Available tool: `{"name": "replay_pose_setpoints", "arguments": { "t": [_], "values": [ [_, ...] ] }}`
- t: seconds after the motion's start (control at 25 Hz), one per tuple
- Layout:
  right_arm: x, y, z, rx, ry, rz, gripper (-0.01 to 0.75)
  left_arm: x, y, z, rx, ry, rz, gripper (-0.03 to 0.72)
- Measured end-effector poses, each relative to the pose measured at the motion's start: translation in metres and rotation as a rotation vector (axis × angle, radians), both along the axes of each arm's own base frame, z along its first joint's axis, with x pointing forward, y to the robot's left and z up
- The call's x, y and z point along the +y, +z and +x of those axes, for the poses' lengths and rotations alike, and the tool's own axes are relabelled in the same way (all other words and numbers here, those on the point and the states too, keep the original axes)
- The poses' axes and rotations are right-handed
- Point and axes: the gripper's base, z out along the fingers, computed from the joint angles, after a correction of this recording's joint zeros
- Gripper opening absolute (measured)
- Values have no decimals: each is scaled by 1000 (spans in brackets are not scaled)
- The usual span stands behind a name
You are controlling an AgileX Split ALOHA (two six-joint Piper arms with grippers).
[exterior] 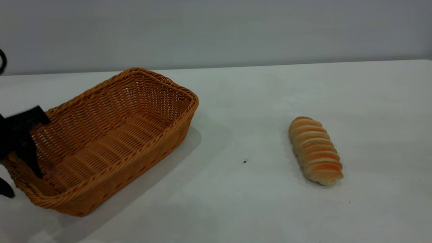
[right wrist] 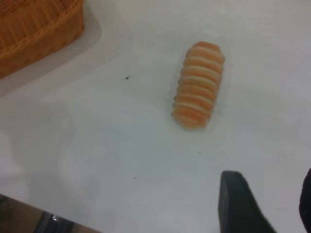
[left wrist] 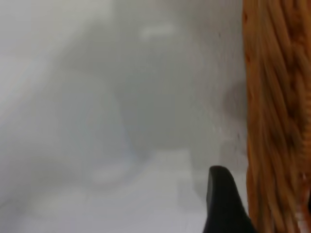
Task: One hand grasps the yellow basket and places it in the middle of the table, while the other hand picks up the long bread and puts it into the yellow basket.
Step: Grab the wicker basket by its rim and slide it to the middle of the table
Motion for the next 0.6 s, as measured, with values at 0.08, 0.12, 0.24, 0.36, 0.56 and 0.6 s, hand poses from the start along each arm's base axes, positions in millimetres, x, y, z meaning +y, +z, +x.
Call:
{"name": "replay_pose_setpoints", "arguments": {
  "t": [0.08, 0.12, 0.24, 0.36, 0.56, 0.6],
  "values": [
    [0, 0, 0, 0, 1, -1, 353, 0, -12, 3, -6, 23, -2, 465],
    [0, 0, 0, 0, 1, -1, 353, 0, -18, 5, -8, 32, -2, 465],
    [0, 0, 0, -1, 1, -2, 353, 1, -33, 5, 6, 40, 2, 433],
    [0, 0, 0, -2, 1, -2, 353, 1, -37, 7, 0, 46, 3, 281],
    [0, 0, 0, -3, 1, -2, 353, 1, -36, 10, -22, 32, 7, 107],
    [0, 0, 0, -3, 1, -2, 353, 1, -36, 10, -24, 22, 8, 107]
  ]
}}
